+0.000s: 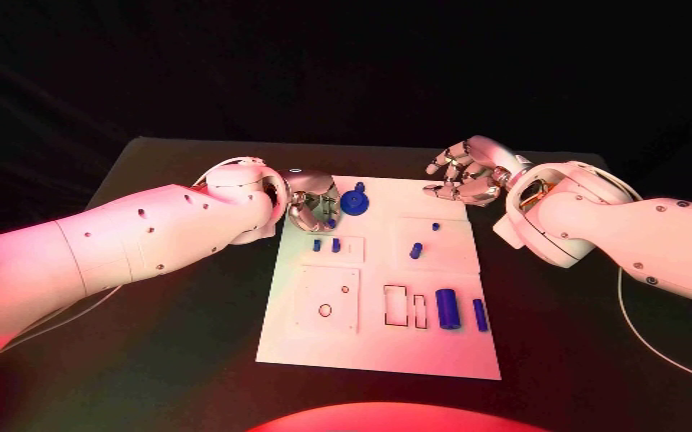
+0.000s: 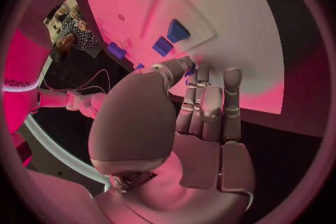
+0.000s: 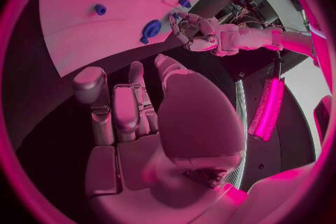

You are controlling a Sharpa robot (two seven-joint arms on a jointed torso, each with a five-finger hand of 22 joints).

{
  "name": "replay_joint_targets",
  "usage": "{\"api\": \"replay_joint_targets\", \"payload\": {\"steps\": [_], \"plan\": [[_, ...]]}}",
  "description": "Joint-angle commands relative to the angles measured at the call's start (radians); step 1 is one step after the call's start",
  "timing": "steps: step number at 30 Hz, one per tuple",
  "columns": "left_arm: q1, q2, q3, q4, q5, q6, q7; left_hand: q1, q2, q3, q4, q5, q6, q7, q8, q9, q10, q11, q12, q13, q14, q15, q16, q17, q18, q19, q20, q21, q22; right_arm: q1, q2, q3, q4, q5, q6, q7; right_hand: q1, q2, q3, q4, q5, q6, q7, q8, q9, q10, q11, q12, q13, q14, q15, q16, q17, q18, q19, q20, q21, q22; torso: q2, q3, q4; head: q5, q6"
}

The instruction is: Assemble the parts on the task board

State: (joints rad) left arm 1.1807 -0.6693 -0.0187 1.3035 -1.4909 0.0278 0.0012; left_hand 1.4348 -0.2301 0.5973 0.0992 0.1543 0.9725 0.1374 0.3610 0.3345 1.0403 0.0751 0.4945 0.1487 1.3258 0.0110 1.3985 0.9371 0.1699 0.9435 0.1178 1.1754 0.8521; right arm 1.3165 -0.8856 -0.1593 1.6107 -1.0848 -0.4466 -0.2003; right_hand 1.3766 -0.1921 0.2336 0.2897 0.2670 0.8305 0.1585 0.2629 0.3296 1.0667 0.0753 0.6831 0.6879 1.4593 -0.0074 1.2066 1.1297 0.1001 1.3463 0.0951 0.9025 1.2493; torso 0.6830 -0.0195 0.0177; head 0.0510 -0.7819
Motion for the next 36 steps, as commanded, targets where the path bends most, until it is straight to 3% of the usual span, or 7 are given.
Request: {"api": "replay_joint_targets", "payload": {"steps": [1,15,24,36], "plan": [[-0.002,-0.001,-0.001,0.000,0.006,0.013,0.009,0.002,0.003,0.000,-0.009,-0.004,0.004,0.000,-0.005,0.000,0.005,0.000,-0.008,0.001,0.004,0.001,0.005,0.000,-0.005,-0.001,0.004,-0.002,0.001,-0.001,0.001,0.000,0.000,-0.009,0.014,0.007,-0.004,-0.005,0.006,-0.001,0.005,0.001,-0.001,0.004,-0.001,0.003,-0.006,-0.005,-0.001,-0.005,-0.001,-0.006,-0.002,0.018,-0.002,0.001,-0.004,-0.001,-0.001,-0.0003,0.0005,0.000,0.000],[-0.002,-0.003,-0.001,0.000,0.015,0.011,0.006,-0.011,-0.005,-0.004,-0.011,-0.004,-0.037,0.011,-0.043,-0.009,0.002,0.009,-0.028,0.004,0.001,0.008,0.006,-0.006,-0.005,-0.003,0.006,-0.004,-0.001,-0.001,0.001,0.000,0.000,-0.009,0.015,0.007,-0.004,-0.006,0.007,-0.001,0.005,0.001,-0.001,0.005,-0.002,0.003,-0.006,-0.007,-0.004,-0.005,-0.001,-0.008,-0.002,0.019,-0.002,0.000,-0.008,-0.003,0.000,0.0003,-0.0001,0.002,0.001],[-0.002,-0.007,-0.001,0.001,0.016,0.010,0.001,-0.029,-0.025,-0.014,-0.008,-0.002,-0.086,0.029,-0.084,-0.020,0.001,0.022,-0.044,0.007,-0.004,0.019,0.006,-0.017,-0.004,-0.009,0.014,-0.012,-0.008,-0.001,-0.001,0.000,0.001,-0.009,0.018,0.006,-0.007,-0.010,0.013,-0.001,0.004,-0.011,0.002,0.005,-0.005,-0.009,-0.002,-0.040,-0.035,-0.005,0.001,-0.022,-0.010,0.019,0.001,0.001,-0.019,-0.008,0.000,0.0003,-0.0002,0.002,0.001],[-0.003,-0.017,-0.001,-0.001,0.016,0.005,-0.006,-0.030,-0.026,-0.015,-0.008,-0.002,-0.096,0.033,-0.092,-0.021,0.002,0.024,-0.047,0.008,-0.006,0.021,0.006,-0.020,-0.004,-0.010,0.017,-0.013,-0.010,-0.001,-0.005,0.000,-0.001,-0.014,0.041,0.002,0.001,-0.012,0.026,-0.002,-0.004,-0.014,0.005,0.011,-0.007,-0.016,0.001,-0.090,-0.082,-0.004,0.003,-0.033,-0.011,0.019,0.005,0.003,-0.032,-0.013,0.001,-0.0004,-0.0010,-0.001,0.000]]}}
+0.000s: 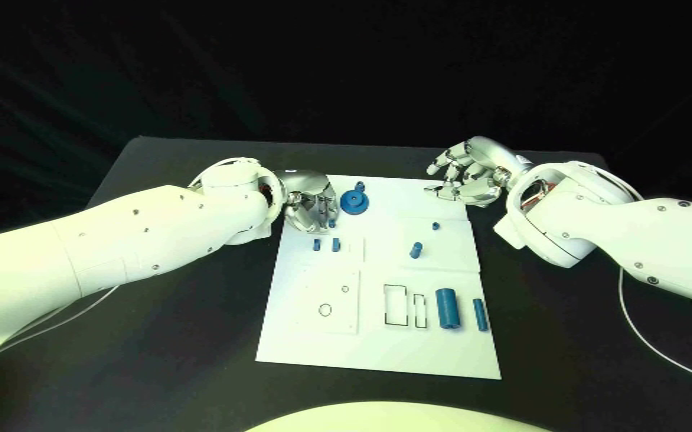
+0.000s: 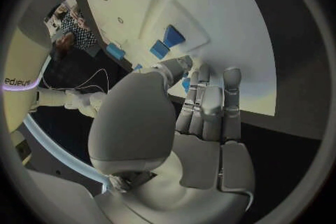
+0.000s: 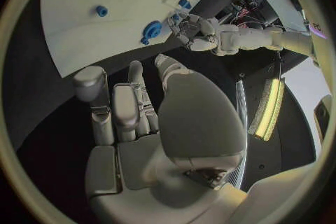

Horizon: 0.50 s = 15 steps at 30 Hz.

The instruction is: Assemble the parts on the task board

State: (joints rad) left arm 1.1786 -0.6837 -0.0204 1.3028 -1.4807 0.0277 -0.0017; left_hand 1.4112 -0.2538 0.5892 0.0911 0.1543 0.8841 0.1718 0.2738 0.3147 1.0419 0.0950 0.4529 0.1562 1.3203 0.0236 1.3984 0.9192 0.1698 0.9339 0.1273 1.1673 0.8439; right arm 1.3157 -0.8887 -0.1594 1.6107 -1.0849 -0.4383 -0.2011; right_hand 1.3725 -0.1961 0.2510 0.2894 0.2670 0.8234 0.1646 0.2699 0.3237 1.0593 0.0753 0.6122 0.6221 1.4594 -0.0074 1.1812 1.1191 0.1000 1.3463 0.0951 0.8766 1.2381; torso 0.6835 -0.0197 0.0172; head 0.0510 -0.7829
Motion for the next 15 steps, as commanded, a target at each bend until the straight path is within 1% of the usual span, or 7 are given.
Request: {"api": "replay_joint_targets", "payload": {"steps": [1,6,7,10,13,14,15], "plan": [[-0.001,-0.005,0.001,0.001,0.006,0.004,-0.004,-0.006,-0.003,-0.006,0.000,-0.002,-0.008,-0.001,-0.005,-0.001,0.000,0.005,-0.006,0.001,-0.001,0.009,0.005,-0.005,-0.003,-0.003,0.007,-0.006,-0.004,-0.001,-0.002,0.000,-0.003,-0.018,0.041,0.003,0.012,-0.010,0.017,-0.003,-0.009,-0.005,0.000,0.007,-0.002,-0.010,0.002,-0.041,-0.036,-0.003,0.004,-0.010,0.000,0.019,0.007,0.003,-0.009,-0.003,0.000,-0.0001,-0.0002,-0.001,0.001],[-0.002,-0.027,0.004,0.006,0.027,-0.013,-0.004,-0.003,-0.003,-0.005,-0.003,-0.001,-0.009,0.002,-0.008,0.000,-0.014,0.010,-0.015,0.000,-0.014,0.013,-0.003,-0.031,0.001,-0.019,0.010,-0.018,-0.023,-0.001,-0.008,0.000,-0.016,-0.065,0.085,0.024,0.076,-0.028,0.080,-0.014,-0.058,0.017,0.001,0.020,-0.005,-0.018,0.007,-0.164,-0.144,0.006,0.007,0.001,0.022,0.017,0.017,0.004,0.000,0.007,0.000,-0.0009,0.0000,-0.007,0.002],[-0.002,-0.033,0.006,0.008,0.035,-0.020,-0.004,-0.002,-0.002,-0.004,-0.003,0.000,-0.009,0.002,-0.008,0.000,-0.018,0.011,-0.017,-0.001,-0.018,0.014,-0.005,-0.037,0.001,-0.023,0.011,-0.021,-0.027,-0.001,-0.009,-0.001,-0.020,-0.078,0.094,0.032,0.085,-0.033,0.093,-0.016,-0.064,0.020,-0.001,0.020,-0.006,-0.016,0.006,-0.188,-0.166,0.008,0.007,0.006,0.029,0.016,0.019,0.004,0.005,0.011,0.000,-0.0001,0.0000,-0.010,0.002],[-0.002,-0.057,0.014,0.018,0.054,-0.037,-0.004,0.009,0.003,0.006,-0.009,0.001,-0.008,0.009,-0.011,0.002,-0.044,0.019,-0.035,-0.006,-0.056,0.021,-0.031,-0.111,0.010,-0.059,0.016,-0.046,-0.066,-0.007,-0.014,-0.002,-0.028,-0.136,0.118,0.055,0.107,-0.047,0.127,-0.025,-0.079,0.037,-0.003,0.022,-0.010,-0.025,0.011,-0.249,-0.224,0.015,0.014,0.029,0.056,0.013,0.024,0.003,0.023,0.027,-0.001,0.0007,-0.0003,-0.016,0.003],[-0.001,-0.088,0.026,0.032,0.130,-0.064,0.003,0.015,0.008,0.012,-0.012,0.001,-0.008,0.010,-0.012,0.002,-0.043,0.020,-0.035,-0.005,-0.062,0.021,-0.036,-0.122,0.012,-0.064,0.017,-0.049,-0.071,-0.020,-0.018,-0.003,-0.036,-0.215,0.138,0.077,0.118,-0.061,0.160,-0.037,-0.100,0.066,-0.011,0.023,-0.014,-0.026,0.013,-0.301,-0.286,0.030,0.017,0.082,0.110,0.003,0.040,0.001,0.084,0.065,-0.002,0.0015,-0.0005,-0.031,0.005],[-0.001,-0.098,0.029,0.036,0.169,-0.078,0.009,0.022,0.010,0.020,-0.019,0.001,-0.005,0.014,-0.013,0.004,-0.051,0.024,-0.040,-0.006,-0.125,0.024,-0.088,-0.236,0.014,-0.083,0.019,-0.065,-0.086,-0.025,-0.018,-0.003,-0.038,-0.239,0.141,0.082,0.118,-0.064,0.168,-0.040,-0.104,0.071,-0.012,0.022,-0.015,-0.022,0.013,-0.314,-0.304,0.039,0.018,0.108,0.135,-0.002,0.049,0.001,0.115,0.082,-0.001,0.0013,-0.0006,-0.033,0.005],[0.000,-0.106,0.032,0.040,0.208,-0.092,0.016,0.023,0.011,0.023,-0.020,0.000,-0.004,0.015,-0.014,0.005,-0.056,0.026,-0.042,-0.007,-0.146,0.025,-0.107,-0.272,0.014,-0.087,0.020,-0.069,-0.088,-0.029,-0.018,-0.003,-0.040,-0.260,0.143,0.085,0.118,-0.067,0.174,-0.042,-0.104,0.074,-0.012,0.020,-0.017,-0.017,0.013,-0.322,-0.316,0.040,0.018,0.110,0.134,-0.004,0.053,0.001,0.130,0.092,-0.002,0.0018,-0.0013,-0.036,0.006]]}}
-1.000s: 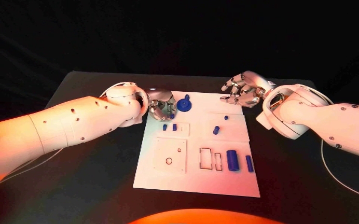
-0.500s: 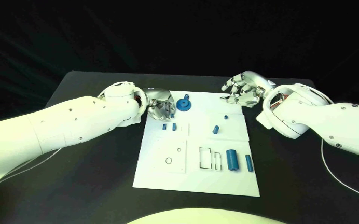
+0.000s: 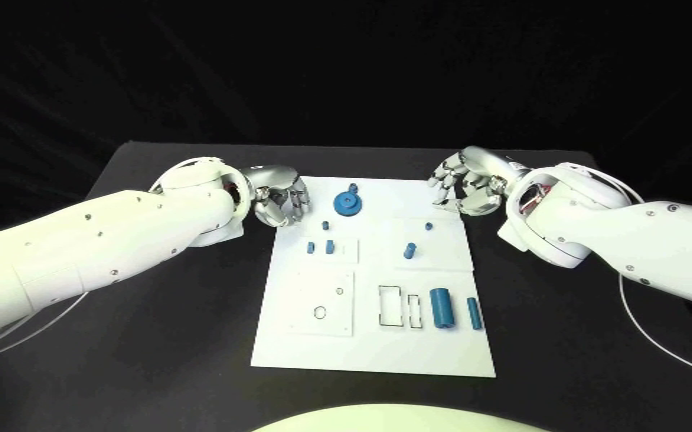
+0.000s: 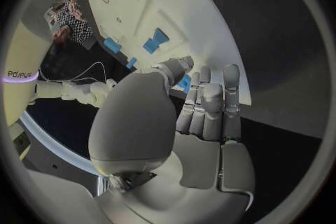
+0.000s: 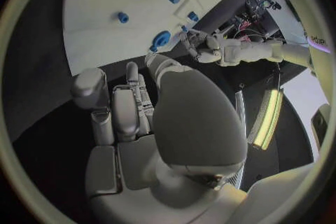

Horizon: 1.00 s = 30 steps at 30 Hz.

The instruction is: Assemble the parts on the task board

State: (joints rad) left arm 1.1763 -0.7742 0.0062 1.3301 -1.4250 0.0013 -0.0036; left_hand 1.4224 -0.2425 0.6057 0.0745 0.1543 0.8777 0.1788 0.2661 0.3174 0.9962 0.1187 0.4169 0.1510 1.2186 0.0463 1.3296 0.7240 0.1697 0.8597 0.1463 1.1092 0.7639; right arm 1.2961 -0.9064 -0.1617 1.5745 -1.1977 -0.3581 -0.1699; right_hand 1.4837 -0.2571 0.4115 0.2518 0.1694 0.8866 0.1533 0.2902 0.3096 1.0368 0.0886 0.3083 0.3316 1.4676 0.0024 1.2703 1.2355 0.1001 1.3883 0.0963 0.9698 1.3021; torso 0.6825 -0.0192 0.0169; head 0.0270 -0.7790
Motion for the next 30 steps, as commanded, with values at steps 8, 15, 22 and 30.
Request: {"api": "replay_joint_targets", "payload": {"steps": [8,15,22,30], "plan": [[0.004,-0.075,0.013,0.066,0.576,-0.212,0.154,0.031,0.028,0.035,-0.025,0.001,0.006,0.020,-0.013,0.007,-0.035,0.013,-0.018,-0.014,-0.132,0.006,-0.166,-0.240,0.016,-0.036,0.003,-0.035,-0.022,-0.041,0.014,-0.002,-0.023,-0.307,0.069,0.056,-0.005,-0.019,0.039,-0.016,-0.009,0.023,-0.006,-0.011,-0.009,0.023,-0.003,-0.064,-0.090,0.048,0.007,0.067,0.052,-0.022,0.045,-0.002,0.156,0.093,0.000,0.0003,0.0014,-0.028,0.007],[0.004,-0.098,0.013,0.110,0.861,-0.229,0.267,0.014,0.040,0.023,-0.023,-0.002,0.004,0.025,-0.019,0.009,-0.048,0.019,-0.018,-0.020,-0.151,0.011,-0.227,-0.271,0.014,-0.060,0.008,-0.056,-0.033,-0.057,0.033,-0.003,-0.041,-0.352,0.075,0.048,-0.016,-0.027,0.038,-0.022,0.002,0.020,0.009,-0.019,-0.012,0.020,0.010,-0.081,-0.113,0.050,0.016,0.077,0.058,-0.025,0.048,0.003,0.172,0.105,0.001,-0.0021,0.0029,-0.032,0.009],[0.004,-0.105,0.013,0.133,1.040,-0.235,0.321,0.012,0.046,0.018,-0.023,-0.002,0.005,0.026,-0.018,0.011,-0.050,0.019,-0.015,-0.021,-0.155,0.012,-0.239,-0.277,0.015,-0.064,0.009,-0.063,-0.037,-0.066,0.055,-0.004,-0.054,-0.367,0.096,0.038,-0.018,-0.023,0.040,-0.027,0.013,0.030,0.011,-0.017,-0.012,0.026,0.012,-0.084,-0.122,0.053,0.018,0.093,0.073,-0.029,0.056,0.006,0.199,0.119,0.001,-0.0015,-0.0002,-0.030,0.011],[0.004,-0.111,0.013,0.139,1.075,-0.248,0.335,0.013,0.048,0.015,-0.025,-0.001,0.004,0.028,-0.018,0.012,-0.053,0.020,-0.014,-0.021,-0.157,0.013,-0.246,-0.280,0.015,-0.064,0.010,-0.066,-0.039,-0.073,0.070,-0.005,-0.069,-0.389,0.110,0.013,-0.027,-0.019,0.045,-0.025,0.023,0.040,0.009,-0.014,-0.011,0.040,0.010,-0.085,-0.131,0.055,0.017,0.099,0.076,-0.031,0.061,0.007,0.217,0.129,0.001,-0.0009,0.0021,-0.033,0.009]]}}
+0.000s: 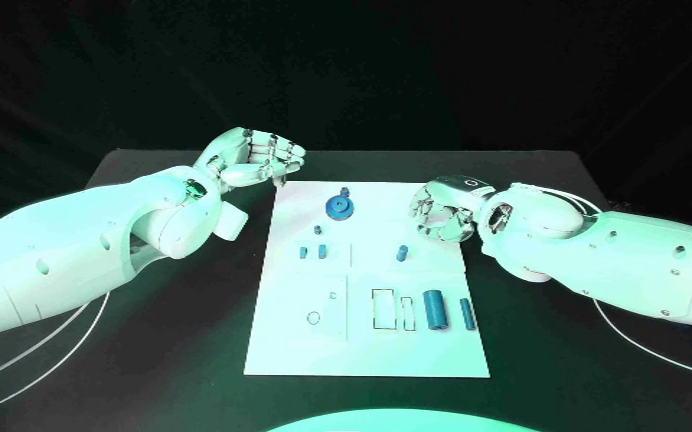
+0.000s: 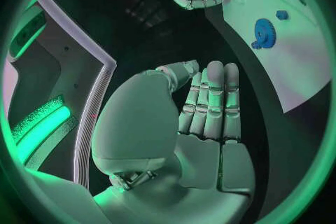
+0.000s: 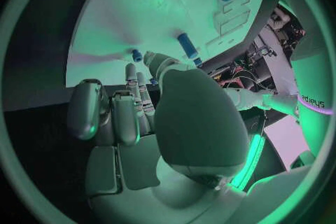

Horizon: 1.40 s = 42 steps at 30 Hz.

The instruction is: Assemble the parts on the task board

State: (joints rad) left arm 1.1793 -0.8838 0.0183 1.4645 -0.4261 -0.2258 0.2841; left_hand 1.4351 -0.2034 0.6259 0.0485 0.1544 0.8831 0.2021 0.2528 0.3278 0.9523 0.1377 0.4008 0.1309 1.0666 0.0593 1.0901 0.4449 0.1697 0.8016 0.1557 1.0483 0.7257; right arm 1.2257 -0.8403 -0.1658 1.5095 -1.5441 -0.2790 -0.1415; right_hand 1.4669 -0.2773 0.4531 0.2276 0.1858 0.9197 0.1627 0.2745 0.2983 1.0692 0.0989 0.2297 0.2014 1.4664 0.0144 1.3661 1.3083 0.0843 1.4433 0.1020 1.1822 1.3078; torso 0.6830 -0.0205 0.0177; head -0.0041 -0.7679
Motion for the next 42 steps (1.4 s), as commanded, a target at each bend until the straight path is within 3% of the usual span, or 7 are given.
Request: {"api": "replay_joint_targets", "payload": {"steps": [1,13,15,18,27,31,42], "plan": [[0.001,-0.002,0.001,0.005,0.078,-0.022,0.049,0.001,0.009,-0.005,0.001,-0.001,-0.002,0.005,-0.005,0.001,-0.009,0.001,0.002,-0.001,-0.005,0.000,-0.006,-0.001,0.015,-0.006,0.000,-0.005,-0.001,-0.003,0.005,-0.001,-0.006,-0.046,0.032,-0.019,-0.011,0.001,0.003,-0.001,0.007,0.007,0.000,0.001,0.000,0.007,0.000,-0.006,-0.001,0.056,0.005,0.003,0.004,-0.015,0.007,0.001,0.005,0.123,0.000,0.0010,0.0012,-0.002,-0.002],[0.001,-0.008,0.001,0.009,0.086,-0.024,0.054,-0.004,0.009,-0.011,0.002,-0.003,-0.003,0.006,-0.005,0.002,-0.011,0.003,0.003,-0.002,-0.005,0.001,-0.011,-0.003,0.015,-0.007,0.001,-0.009,-0.004,-0.016,0.015,-0.001,-0.016,-0.064,0.049,-0.032,-0.011,0.010,0.018,-0.007,0.011,0.023,-0.007,0.006,0.003,0.025,-0.006,-0.010,-0.013,0.055,0.001,0.006,0.002,-0.017,0.010,0.000,0.019,0.132,0.001,0.0014,-0.0009,0.001,-0.007],[0.001,-0.008,0.001,0.009,0.086,-0.024,0.053,-0.004,0.009,-0.012,0.002,-0.003,-0.004,0.006,-0.005,0.002,-0.012,0.003,0.004,-0.002,-0.005,0.001,-0.011,-0.003,0.015,-0.007,0.001,-0.010,-0.004,-0.018,0.016,-0.002,-0.017,-0.064,0.050,-0.034,-0.002,0.025,0.051,-0.018,-0.043,0.044,-0.014,0.014,0.007,0.052,-0.013,-0.013,-0.023,0.054,-0.005,0.007,0.000,-0.021,0.018,-0.004,0.045,0.145,0.001,0.0016,-0.0010,0.002,-0.009],[0.001,-0.009,0.001,0.009,0.087,-0.024,0.053,-0.003,0.010,-0.012,0.001,-0.003,-0.004,0.005,-0.005,0.002,-0.012,0.002,0.004,-0.002,-0.004,0.001,-0.012,-0.004,0.015,-0.007,0.001,-0.010,-0.004,-0.021,0.016,-0.002,-0.019,-0.065,0.056,-0.038,-0.009,0.041,0.079,-0.026,-0.042,0.074,-0.022,0.027,0.016,0.087,-0.023,-0.011,-0.025,0.058,-0.013,0.022,0.014,-0.032,0.039,-0.010,0.111,0.171,0.001,0.0017,0.0001,0.001,-0.009],[0.001,-0.009,0.000,0.009,0.085,-0.022,0.051,-0.002,0.009,-0.013,0.000,-0.003,-0.005,0.005,-0.006,0.002,-0.013,0.002,0.004,-0.002,-0.004,0.001,-0.012,-0.004,0.015,-0.007,0.001,-0.011,-0.005,-0.025,0.021,-0.002,-0.016,-0.088,0.060,-0.050,-0.010,0.077,0.127,-0.083,-0.057,0.131,-0.043,0.063,0.048,0.158,-0.045,-0.023,-0.023,0.059,-0.034,0.034,0.018,-0.041,0.053,-0.025,0.163,0.196,0.001,0.0014,-0.0005,0.003,-0.012],[0.001,-0.009,0.000,0.010,0.084,-0.021,0.050,-0.001,0.010,-0.015,-0.002,-0.003,-0.006,0.005,-0.006,0.002,-0.015,0.003,0.004,-0.002,-0.002,0.001,-0.012,-0.004,0.015,-0.006,0.002,-0.011,-0.006,-0.028,0.025,-0.002,-0.012,-0.108,0.056,-0.062,-0.016,0.088,0.147,-0.111,-0.071,0.135,-0.044,0.071,0.061,0.176,-0.049,-0.037,-0.023,0.058,-0.036,0.033,0.014,-0.043,0.055,-0.028,0.172,0.202,0.001,0.0013,0.0000,0.001,-0.014],[0.001,-0.011,0.000,0.012,0.082,-0.024,0.047,0.000,0.010,-0.018,-0.004,-0.003,-0.009,0.006,-0.008,0.002,-0.020,0.003,0.003,-0.003,0.001,0.001,-0.012,-0.005,0.015,-0.004,0.002,-0.012,-0.007,-0.031,0.027,-0.002,0.003,-0.144,0.026,-0.095,-0.029,0.093,0.170,-0.138,-0.060,0.130,-0.042,0.073,0.073,0.187,-0.049,-0.058,-0.026,0.056,-0.036,0.030,0.005,-0.043,0.055,-0.030,0.174,0.205,0.000,0.0013,-0.0001,0.001,-0.016]]}}
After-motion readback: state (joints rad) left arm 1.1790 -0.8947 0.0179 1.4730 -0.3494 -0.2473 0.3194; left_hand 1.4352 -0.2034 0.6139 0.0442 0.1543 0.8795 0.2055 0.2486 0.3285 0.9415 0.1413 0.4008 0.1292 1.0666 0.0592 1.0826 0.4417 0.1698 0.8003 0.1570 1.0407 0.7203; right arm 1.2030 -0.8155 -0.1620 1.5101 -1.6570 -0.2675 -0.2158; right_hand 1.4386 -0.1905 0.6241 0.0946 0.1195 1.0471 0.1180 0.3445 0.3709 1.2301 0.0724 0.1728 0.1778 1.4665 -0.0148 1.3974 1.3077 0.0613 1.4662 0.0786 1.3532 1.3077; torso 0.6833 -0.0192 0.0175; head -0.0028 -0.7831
